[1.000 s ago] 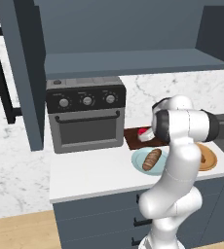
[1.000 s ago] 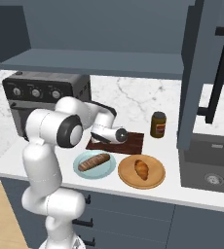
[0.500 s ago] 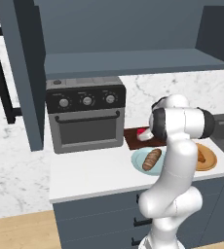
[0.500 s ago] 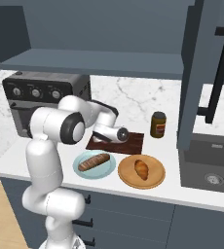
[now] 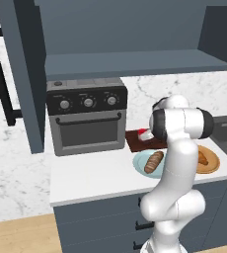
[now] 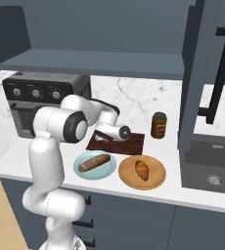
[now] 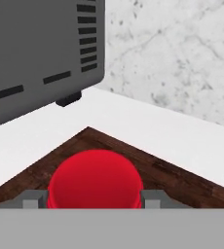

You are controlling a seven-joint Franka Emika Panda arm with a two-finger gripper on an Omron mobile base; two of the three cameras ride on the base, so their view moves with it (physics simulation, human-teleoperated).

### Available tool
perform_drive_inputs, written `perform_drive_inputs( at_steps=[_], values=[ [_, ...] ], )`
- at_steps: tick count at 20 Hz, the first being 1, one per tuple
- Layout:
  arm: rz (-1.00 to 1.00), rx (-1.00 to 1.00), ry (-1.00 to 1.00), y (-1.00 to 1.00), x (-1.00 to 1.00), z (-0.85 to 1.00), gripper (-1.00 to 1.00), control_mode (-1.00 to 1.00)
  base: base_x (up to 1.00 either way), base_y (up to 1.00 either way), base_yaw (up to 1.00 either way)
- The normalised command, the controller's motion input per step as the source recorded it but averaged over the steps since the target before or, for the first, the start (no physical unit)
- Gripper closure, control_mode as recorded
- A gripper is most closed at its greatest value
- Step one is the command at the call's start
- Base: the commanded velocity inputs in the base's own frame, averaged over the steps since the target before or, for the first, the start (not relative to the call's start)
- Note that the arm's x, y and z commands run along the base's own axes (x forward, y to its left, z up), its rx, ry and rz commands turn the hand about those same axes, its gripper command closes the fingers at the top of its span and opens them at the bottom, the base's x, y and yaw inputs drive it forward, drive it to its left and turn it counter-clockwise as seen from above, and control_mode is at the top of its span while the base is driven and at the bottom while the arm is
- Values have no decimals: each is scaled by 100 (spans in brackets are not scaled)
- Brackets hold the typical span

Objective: From the different types of pastries on the counter, select a croissant and place it on the cutting board. Then retrieve a jar of jam from the cabinet and place it alongside the croissant on the cutting board.

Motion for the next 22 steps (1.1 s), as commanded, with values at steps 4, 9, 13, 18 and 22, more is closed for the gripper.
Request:
perform_drive_inputs(
  at_steps=[4,9,13,18,22],
  values=[
    [0,0,0,0,4,-17,100,-100,0,0,0],
    [0,0,0,0,0,-18,100,-100,0,0,0],
    [0,0,0,0,0,-23,-100,-100,0,0,0],
    [0,0,0,0,0,-4,-100,-100,0,0,0],
    [0,0,0,-1,0,0,-100,-100,0,0,0]
  ],
)
